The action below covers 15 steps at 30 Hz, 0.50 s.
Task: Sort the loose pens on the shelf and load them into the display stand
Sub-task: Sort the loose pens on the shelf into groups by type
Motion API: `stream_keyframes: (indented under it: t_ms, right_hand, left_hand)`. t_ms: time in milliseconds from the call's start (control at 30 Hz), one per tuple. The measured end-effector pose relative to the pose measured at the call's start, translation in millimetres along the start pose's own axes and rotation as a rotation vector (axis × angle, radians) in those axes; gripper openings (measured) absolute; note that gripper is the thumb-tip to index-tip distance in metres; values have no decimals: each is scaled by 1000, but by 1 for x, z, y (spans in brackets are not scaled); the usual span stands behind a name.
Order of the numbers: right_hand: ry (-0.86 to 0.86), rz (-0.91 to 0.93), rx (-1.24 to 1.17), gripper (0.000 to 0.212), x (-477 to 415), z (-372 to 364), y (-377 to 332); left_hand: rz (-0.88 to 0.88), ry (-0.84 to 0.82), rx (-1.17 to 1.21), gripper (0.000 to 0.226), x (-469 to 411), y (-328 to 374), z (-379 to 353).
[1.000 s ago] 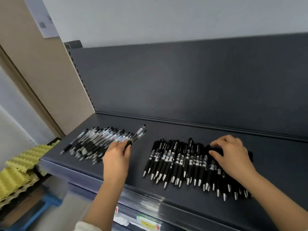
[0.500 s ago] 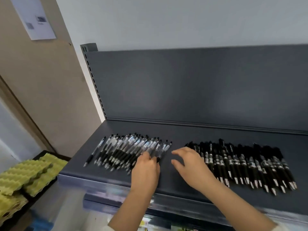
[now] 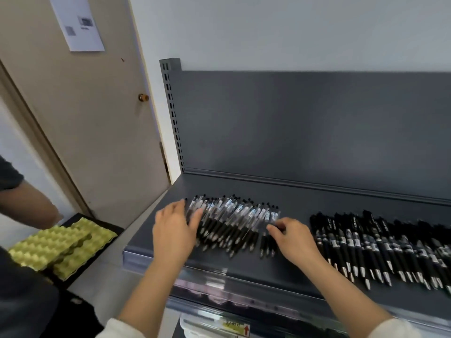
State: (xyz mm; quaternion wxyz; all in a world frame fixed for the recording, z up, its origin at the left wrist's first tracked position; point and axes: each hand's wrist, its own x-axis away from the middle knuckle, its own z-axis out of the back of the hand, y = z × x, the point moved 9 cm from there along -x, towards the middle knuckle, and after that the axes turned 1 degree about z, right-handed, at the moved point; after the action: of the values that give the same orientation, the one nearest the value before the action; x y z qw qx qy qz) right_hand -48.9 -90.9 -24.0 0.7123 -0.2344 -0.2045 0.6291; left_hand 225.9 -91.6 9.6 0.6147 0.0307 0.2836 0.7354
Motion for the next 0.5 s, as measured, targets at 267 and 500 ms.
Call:
stream_keyframes:
  t_ms: [267, 500]
  right_hand:
    - [-2, -122, -235, 38, -7, -4, 3]
    - [-120, -212, -228, 68, -19, -11, 1]
  left_hand:
    - [147, -387, 97, 76, -19, -30, -41]
    - [139, -497, -43, 111, -26, -24, -53]
